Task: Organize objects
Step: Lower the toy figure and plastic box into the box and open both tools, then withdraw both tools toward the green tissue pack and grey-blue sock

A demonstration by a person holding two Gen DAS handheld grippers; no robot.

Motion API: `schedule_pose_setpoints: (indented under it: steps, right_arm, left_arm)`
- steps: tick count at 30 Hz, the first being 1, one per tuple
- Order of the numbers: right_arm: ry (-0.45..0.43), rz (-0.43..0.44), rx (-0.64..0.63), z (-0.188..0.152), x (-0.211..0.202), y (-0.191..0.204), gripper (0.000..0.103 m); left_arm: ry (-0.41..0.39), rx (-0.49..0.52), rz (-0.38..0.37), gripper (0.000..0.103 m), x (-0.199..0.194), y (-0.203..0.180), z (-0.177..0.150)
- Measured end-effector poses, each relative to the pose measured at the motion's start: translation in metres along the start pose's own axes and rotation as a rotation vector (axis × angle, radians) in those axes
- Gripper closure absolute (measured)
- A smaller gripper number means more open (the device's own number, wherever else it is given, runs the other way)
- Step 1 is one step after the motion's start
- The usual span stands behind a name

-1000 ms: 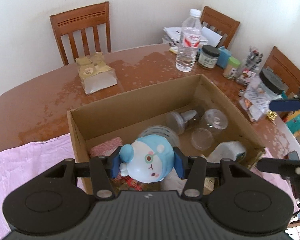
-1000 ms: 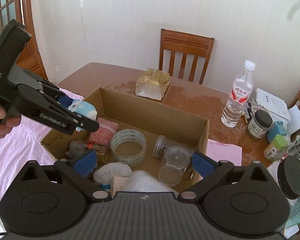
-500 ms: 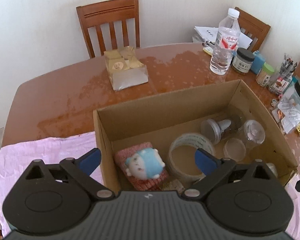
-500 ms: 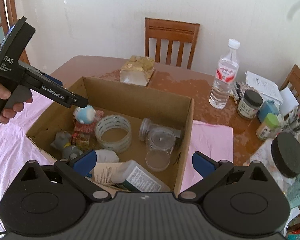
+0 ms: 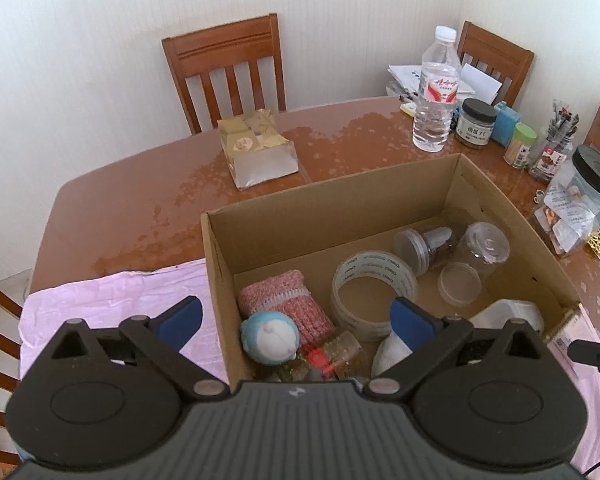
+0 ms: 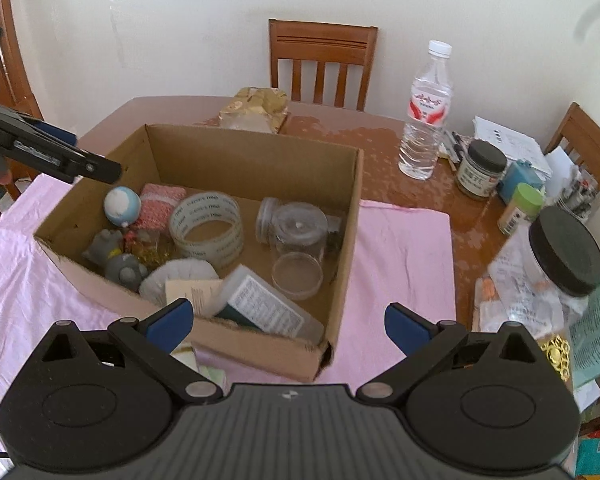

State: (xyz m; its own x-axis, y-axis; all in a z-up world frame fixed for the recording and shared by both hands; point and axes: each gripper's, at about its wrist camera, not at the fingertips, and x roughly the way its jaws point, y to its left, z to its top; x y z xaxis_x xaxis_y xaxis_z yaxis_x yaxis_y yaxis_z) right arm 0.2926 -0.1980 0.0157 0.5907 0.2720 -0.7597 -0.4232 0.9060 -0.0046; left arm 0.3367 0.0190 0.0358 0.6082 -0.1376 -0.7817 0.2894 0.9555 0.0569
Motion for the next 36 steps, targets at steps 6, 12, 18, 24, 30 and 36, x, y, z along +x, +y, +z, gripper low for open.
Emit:
schedule_pose_setpoints:
  steps: [6,12,18,24,30,36]
  right_arm:
    - [0.003,-0.003,0.041,-0.027,-0.004,-0.001,0.0]
    - [-0.004,-0.029,0.033,-0.054,-0.012,0.003,0.0]
    - [0.016,-0.011,0.045,-0.078,-0.016,0.002,0.0]
    - [0.056,-0.003,0.043,-0.1,-0.012,0.002,0.0]
    - [0.102,0.004,0.027,-0.12,-0.001,0.004,0.0]
    - [0.141,0.04,0.027,-0.137,0.01,0.007,0.0]
  left_arm:
    - [-0.02,0.019,0.003,0.003,-0.024,-0.015,-0.018]
    - [-0.047,0.017,-0.027,0.002,-0.047,-0.036,-0.041]
    - [-0.053,0.021,-0.074,0.002,-0.059,-0.06,-0.065]
    - [-0.012,0.057,-0.115,0.002,-0.053,-0.084,-0.09]
    - [0.012,0.084,-0.163,0.002,-0.039,-0.102,-0.11]
    - [0.017,0.153,-0.192,0.002,-0.016,-0.121,-0.121]
